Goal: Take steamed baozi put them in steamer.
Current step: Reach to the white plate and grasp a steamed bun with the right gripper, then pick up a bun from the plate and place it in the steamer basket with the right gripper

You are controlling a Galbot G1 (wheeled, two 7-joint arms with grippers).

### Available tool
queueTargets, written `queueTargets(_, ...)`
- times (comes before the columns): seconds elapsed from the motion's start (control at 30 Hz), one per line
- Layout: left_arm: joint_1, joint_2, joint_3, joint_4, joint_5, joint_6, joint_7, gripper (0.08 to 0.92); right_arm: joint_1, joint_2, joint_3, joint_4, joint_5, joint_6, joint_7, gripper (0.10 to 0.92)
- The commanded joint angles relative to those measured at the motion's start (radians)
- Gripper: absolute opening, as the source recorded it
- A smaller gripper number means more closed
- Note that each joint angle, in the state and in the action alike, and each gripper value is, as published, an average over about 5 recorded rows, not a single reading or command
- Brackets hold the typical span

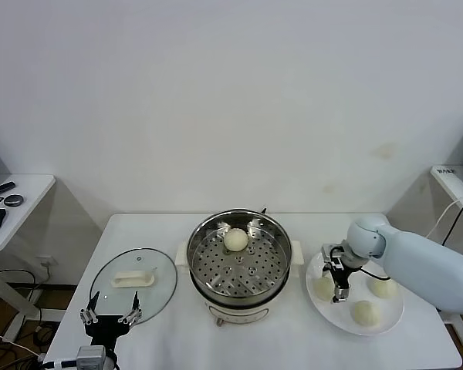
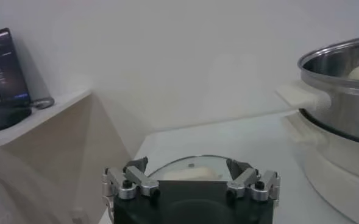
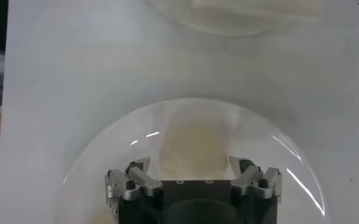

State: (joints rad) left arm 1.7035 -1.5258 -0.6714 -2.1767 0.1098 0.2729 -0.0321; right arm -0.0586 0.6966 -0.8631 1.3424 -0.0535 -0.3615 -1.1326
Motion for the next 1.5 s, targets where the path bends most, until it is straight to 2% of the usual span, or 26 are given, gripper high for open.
queueTargets(0.03,-0.002,0.001,0.000,0.001,0.000,0.000,0.001,0.823,-0.005,0.003,0.004,-0.003,-0.003,-0.001,0.007,0.806)
queueTargets(0.23,-0.005,0.001,0.002,0.000,0.000,0.001,0.002,0.823,-0.006,0.000,0.010,0.000,-0.002,-0.002,0.003,0.723)
queueTargets(0.4,-0.003,0.002,0.003,-0.005,0.000,0.001,0.002,0.823,0.006,-0.009,0.013,0.002,0.003,-0.003,-0.002,0.586)
queueTargets(0.5,-0.002,0.003,0.005,-0.009,0.000,0.002,0.002,0.823,0.023,-0.019,0.014,0.006,0.010,-0.005,-0.003,0.532)
queueTargets(0.63,-0.003,0.003,0.012,-0.019,0.001,0.002,0.001,0.823,0.076,-0.047,0.004,0.026,0.041,-0.013,-0.011,0.489)
queueTargets(0.77,-0.004,0.004,0.016,-0.028,0.001,0.001,-0.001,0.823,0.191,-0.092,-0.029,0.065,0.106,-0.024,-0.027,0.482)
queueTargets(0.9,-0.009,0.006,0.019,-0.036,0.001,0.000,-0.005,0.823,0.448,-0.112,-0.199,0.107,0.215,-0.026,-0.054,0.484)
queueTargets(1.0,-0.009,0.009,0.023,-0.051,-0.002,-0.001,-0.010,0.823,0.686,-0.062,-0.376,0.112,0.324,-0.033,-0.078,0.484)
queueTargets(1.2,0.011,0.036,0.051,-0.089,-0.017,0.010,-0.010,0.823,1.026,0.122,-0.686,0.115,0.638,-0.113,-0.097,0.484)
queueTargets(1.3,0.022,0.052,0.068,-0.101,-0.021,0.007,-0.013,0.823,1.066,0.197,-0.702,0.110,0.724,-0.150,-0.086,0.484)
queueTargets(1.5,-0.003,0.040,0.064,-0.103,-0.040,0.011,-0.017,0.823,1.030,0.399,-0.668,0.067,0.828,-0.206,-0.039,0.481)
